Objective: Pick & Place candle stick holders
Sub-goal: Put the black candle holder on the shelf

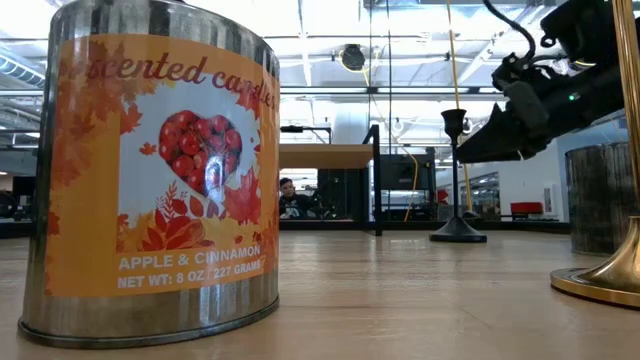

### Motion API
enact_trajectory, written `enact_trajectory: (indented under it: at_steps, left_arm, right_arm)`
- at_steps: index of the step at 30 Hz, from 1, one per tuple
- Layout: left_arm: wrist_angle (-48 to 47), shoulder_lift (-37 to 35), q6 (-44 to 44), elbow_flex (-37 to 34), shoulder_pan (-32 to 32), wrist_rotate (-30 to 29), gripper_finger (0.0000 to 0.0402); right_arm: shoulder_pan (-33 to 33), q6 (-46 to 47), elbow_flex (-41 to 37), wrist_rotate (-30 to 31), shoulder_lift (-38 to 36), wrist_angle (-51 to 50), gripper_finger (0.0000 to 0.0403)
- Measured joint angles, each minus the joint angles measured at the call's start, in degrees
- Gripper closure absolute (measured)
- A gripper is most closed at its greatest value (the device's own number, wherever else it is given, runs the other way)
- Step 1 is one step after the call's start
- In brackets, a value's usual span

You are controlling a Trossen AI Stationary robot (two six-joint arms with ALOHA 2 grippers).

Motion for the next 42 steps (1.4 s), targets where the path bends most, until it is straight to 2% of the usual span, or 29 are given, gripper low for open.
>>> enact_trajectory:
  at_steps: [3,8,13,17,23,27,32,34,37,40,42]
  left_arm:
    - [0.01,0.0,0.07,0.0,0.0,0.0,0.0224]
    - [0.08,0.05,0.34,0.0,0.01,-0.12,0.0224]
    - [0.1,0.7,0.11,0.0,0.0,-1.08,0.0224]
    - [0.16,1.51,0.07,0.0,-0.02,-1.49,0.0224]
    - [0.03,2.66,-1.42,0.0,-0.85,-1.53,0.0225]
    - [-0.08,2.6,-1.88,0.0,-2.23,-1.33,0.0225]
    - [-1.81,1.36,-1.99,0.0,-4.71,-0.36,0.0225]
    - [-1.78,0.91,-1.55,-0.11,-6.34,-0.9,0.0225]
    - [0.67,0.06,0.84,-2.43,-9.69,-5.2,0.0225]
    - [6.25,-1.08,1.6,-7.47,-12.77,-10.06,0.0225]
    - [10.83,-1.69,1.57,-11.54,-14.24,-11.3,0.0225]
  right_arm:
    - [-1.52,-1.0,0.0,-1.21,0.02,0.06,0.0231]
    - [-4.35,0.21,0.0,-9.67,1.34,2.17,0.0231]
    - [-6.39,-0.18,0.02,-10.38,5.15,5.15,0.024]
    - [-7.08,-0.32,0.02,-10.49,7.95,5.41,0.0283]
    - [-7.2,-0.05,0.02,-10.44,8.69,5.69,0.0386]
    - [-7.16,0.42,0.02,-11.02,8.05,7.71,0.0383]
    - [-6.57,0.04,0.13,-18.28,6.44,17.95,0.0393]
    - [-5.5,-2.06,1.85,-19.44,6.21,18.78,0.0393]
    - [-4.12,-6.05,7.38,-19.44,6.29,12.98,0.0393]
    - [-3.75,-10.45,15.52,-19.39,7.65,5.25,0.0392]
    - [-4.1,-12.92,20.78,-19.37,8.71,1.39,0.0392]
